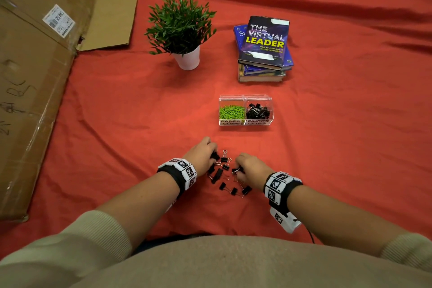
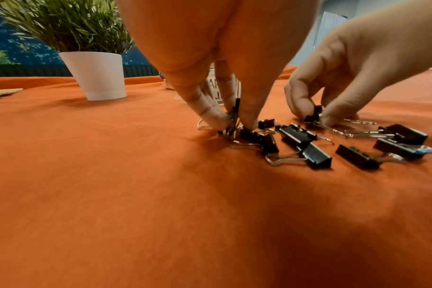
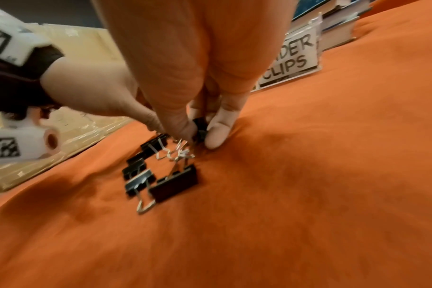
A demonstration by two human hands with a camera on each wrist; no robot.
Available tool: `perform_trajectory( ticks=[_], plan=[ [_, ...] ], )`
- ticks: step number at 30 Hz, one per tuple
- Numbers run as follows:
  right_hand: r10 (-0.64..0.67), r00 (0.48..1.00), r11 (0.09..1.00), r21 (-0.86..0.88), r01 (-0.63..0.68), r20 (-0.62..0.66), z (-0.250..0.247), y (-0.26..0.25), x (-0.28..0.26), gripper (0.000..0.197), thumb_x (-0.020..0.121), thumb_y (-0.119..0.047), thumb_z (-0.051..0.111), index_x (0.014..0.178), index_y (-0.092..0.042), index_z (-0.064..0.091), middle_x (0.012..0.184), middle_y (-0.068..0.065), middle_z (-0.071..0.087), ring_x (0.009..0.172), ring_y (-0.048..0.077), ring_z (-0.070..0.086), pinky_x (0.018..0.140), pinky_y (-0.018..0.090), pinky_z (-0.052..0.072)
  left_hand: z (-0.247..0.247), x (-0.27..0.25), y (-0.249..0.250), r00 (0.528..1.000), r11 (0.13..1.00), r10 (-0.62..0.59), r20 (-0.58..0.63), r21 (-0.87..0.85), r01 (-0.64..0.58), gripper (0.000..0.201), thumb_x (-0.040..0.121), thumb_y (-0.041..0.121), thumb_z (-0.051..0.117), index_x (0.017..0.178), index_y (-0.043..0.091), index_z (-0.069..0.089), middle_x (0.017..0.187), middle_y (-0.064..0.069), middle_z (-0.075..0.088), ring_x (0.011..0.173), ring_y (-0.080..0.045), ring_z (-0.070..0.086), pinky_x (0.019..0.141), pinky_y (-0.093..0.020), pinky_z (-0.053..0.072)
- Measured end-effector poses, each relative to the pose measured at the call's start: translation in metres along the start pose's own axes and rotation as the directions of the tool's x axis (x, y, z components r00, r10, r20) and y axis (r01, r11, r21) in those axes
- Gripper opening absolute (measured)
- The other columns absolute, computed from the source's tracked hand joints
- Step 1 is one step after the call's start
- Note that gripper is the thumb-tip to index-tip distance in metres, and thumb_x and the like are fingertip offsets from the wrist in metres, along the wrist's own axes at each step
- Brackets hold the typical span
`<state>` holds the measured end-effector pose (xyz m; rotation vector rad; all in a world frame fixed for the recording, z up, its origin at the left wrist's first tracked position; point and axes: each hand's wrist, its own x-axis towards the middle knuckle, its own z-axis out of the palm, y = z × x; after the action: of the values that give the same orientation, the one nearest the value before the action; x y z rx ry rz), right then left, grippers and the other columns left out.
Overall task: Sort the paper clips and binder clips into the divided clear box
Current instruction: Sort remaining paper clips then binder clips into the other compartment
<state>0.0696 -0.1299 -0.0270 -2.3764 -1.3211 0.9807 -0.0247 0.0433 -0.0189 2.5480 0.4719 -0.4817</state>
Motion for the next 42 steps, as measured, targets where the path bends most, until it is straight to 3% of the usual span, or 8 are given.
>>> perform_trajectory(
  ticks=[6,10,16,24,27,31,37,42],
  plan=[
    [0.224,0.971,0.939,0.286,-0.192,-0.084,-0.028,0.024,0.005,0.002,0.080,-0.009,0.064,0.080,-0.010,0.063,0.077,0.003,0.062,0.069,0.019,0.060,0.063,0.028,0.050,-0.004,0.004,0.000,1.000,1.000,0.012,-0.017,0.006,-0.011,0.025,0.084,0.015,0.066,0.108,0.011,0.057,0.112,-0.006,0.057,0.103,-0.027,0.057,0.090,-0.037,0.047],
    [0.307,0.917,0.884,0.433,-0.176,-0.254,-0.071,0.035,0.018,0.020,0.075,-0.005,0.068,0.066,-0.021,0.059,0.065,-0.005,0.064,0.064,0.015,0.062,0.065,0.029,0.054,-0.006,0.006,0.005,1.000,1.000,0.001,-0.029,-0.002,-0.001,0.026,0.085,0.015,0.065,0.110,0.013,0.058,0.115,-0.006,0.057,0.106,-0.026,0.057,0.091,-0.036,0.046],
    [0.276,0.830,0.943,0.305,-0.135,-0.485,-0.135,0.046,0.049,0.003,0.077,-0.008,0.064,0.079,-0.010,0.064,0.077,0.005,0.063,0.070,0.016,0.056,0.065,0.024,0.044,-0.017,0.013,0.022,0.998,0.996,0.001,-0.070,-0.087,-0.007,0.027,0.085,0.018,0.067,0.110,0.015,0.059,0.115,-0.004,0.060,0.106,-0.023,0.058,0.091,-0.033,0.047],
    [0.112,0.955,0.959,-0.222,-0.177,-0.275,-0.125,0.063,0.069,0.021,0.089,-0.017,0.052,0.090,-0.007,0.071,0.109,0.017,0.063,0.109,0.033,0.052,0.104,0.037,0.030,-0.063,0.062,0.075,0.984,0.906,-0.039,-0.172,-0.423,-0.038,0.020,0.082,0.011,0.070,0.096,0.022,0.060,0.105,0.000,0.066,0.094,-0.015,0.062,0.086,-0.032,0.054],
    [0.048,0.907,0.972,-0.188,-0.138,-0.419,-0.120,0.065,0.058,0.021,0.086,-0.015,0.051,0.087,-0.008,0.070,0.101,0.016,0.061,0.097,0.033,0.051,0.090,0.036,0.034,-0.074,0.090,0.093,0.976,0.892,-0.023,-0.219,-0.445,-0.079,0.021,0.080,0.009,0.071,0.094,0.021,0.061,0.099,-0.004,0.068,0.089,-0.018,0.064,0.080,-0.034,0.055],
    [-0.021,0.929,0.995,-0.102,-0.018,-0.369,-0.092,0.059,0.032,0.019,0.083,-0.014,0.053,0.089,-0.006,0.069,0.095,0.012,0.061,0.095,0.031,0.053,0.083,0.040,0.047,-0.078,0.119,0.109,0.964,0.913,-0.005,-0.268,-0.395,-0.105,0.022,0.080,0.011,0.071,0.099,0.016,0.062,0.096,-0.004,0.068,0.082,-0.016,0.059,0.072,-0.024,0.047],
    [-0.097,0.992,0.970,-0.231,0.077,-0.075,-0.050,0.055,0.031,0.048,0.083,-0.003,0.049,0.131,-0.010,0.051,0.135,0.011,0.045,0.113,0.033,0.043,0.095,0.046,0.044,-0.066,0.135,0.103,0.978,0.983,0.048,-0.203,-0.166,-0.083,0.024,0.082,0.015,0.067,0.105,0.018,0.061,0.099,-0.003,0.066,0.095,-0.023,0.061,0.083,-0.034,0.050],
    [-0.042,0.988,0.972,-0.236,0.006,-0.147,-0.044,0.053,0.024,0.026,0.090,-0.005,0.044,0.112,-0.002,0.058,0.116,0.016,0.049,0.104,0.033,0.046,0.086,0.045,0.043,-0.053,0.133,0.087,0.968,0.981,0.148,-0.204,0.152,-0.118,0.022,0.087,0.015,0.056,0.103,0.023,0.069,0.107,0.001,0.067,0.105,-0.024,0.049,0.088,-0.032,0.039]
  ],
)
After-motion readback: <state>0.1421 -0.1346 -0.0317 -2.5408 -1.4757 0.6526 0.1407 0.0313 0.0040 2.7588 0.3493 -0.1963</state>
